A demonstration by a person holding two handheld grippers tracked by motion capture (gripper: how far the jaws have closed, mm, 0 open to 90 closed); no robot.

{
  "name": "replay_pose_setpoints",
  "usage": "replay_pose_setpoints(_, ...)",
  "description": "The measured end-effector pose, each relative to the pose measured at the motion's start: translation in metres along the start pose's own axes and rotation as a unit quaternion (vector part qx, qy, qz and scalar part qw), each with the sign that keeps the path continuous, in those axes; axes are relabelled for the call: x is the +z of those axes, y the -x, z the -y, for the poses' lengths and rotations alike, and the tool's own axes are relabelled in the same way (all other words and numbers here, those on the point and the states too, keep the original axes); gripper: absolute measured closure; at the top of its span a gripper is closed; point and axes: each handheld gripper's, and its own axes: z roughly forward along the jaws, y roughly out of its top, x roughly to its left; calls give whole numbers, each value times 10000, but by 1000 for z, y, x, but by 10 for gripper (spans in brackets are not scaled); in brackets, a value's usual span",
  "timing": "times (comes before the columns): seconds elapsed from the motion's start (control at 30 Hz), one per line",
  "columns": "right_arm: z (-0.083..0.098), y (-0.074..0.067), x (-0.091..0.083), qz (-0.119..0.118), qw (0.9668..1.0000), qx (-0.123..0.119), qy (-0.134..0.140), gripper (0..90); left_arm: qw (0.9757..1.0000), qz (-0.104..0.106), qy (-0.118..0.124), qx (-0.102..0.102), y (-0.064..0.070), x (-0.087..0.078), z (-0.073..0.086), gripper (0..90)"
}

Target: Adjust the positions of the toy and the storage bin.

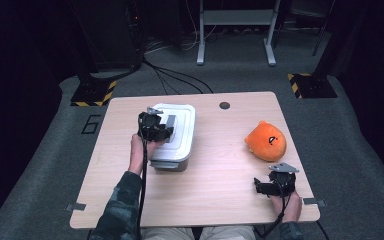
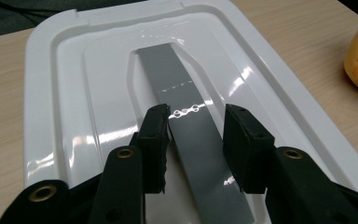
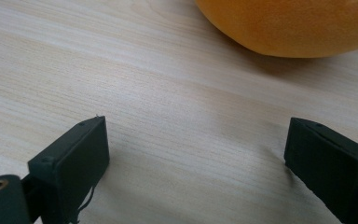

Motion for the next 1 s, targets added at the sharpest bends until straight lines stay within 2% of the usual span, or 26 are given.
replay_pose_setpoints(0.03,0,0,0,-2,10000,-19,-4,60,9999,80,-20,135,2,0,0,645)
replay_pose_setpoints(0.07,0,0,0,-2,10000,-19,-4,60,9999,80,-20,135,2,0,0,650)
replay_pose_setpoints(0.13,0,0,0,-3,10000,-28,-3,61,9992,183,-48,364,7,0,-1,655)
replay_pose_setpoints(0.23,0,1,0,-3,10000,-21,-2,62,9986,291,-27,432,9,0,0,661)
replay_pose_setpoints(0.27,0,1,0,-4,10000,-27,-3,62,9978,457,-45,468,10,1,0,664)
replay_pose_setpoints(0.3,0,1,0,-3,10000,-24,-2,62,9976,558,-2,412,11,2,1,665)
replay_pose_setpoints(0.33,0,1,0,-3,10000,-24,-2,62,9976,558,-2,412,11,2,1,666)
replay_pose_setpoints(0.37,0,1,0,-5,10000,-25,-3,62,9964,705,-31,469,13,2,2,665)
replay_pose_setpoints(0.57,0,1,0,-7,10000,-18,-2,63,9951,792,-74,593,17,0,2,665)
replay_pose_setpoints(0.67,0,0,0,-6,10000,-29,-1,64,9935,963,-75,604,16,-2,5,665)
replay_pose_setpoints(0.73,0,1,0,-6,10000,-29,-1,64,9933,1003,-53,576,16,-2,6,665)
replay_pose_setpoints(1.0,0,0,0,-5,10000,-34,1,65,9897,1330,-15,537,18,-5,12,665)
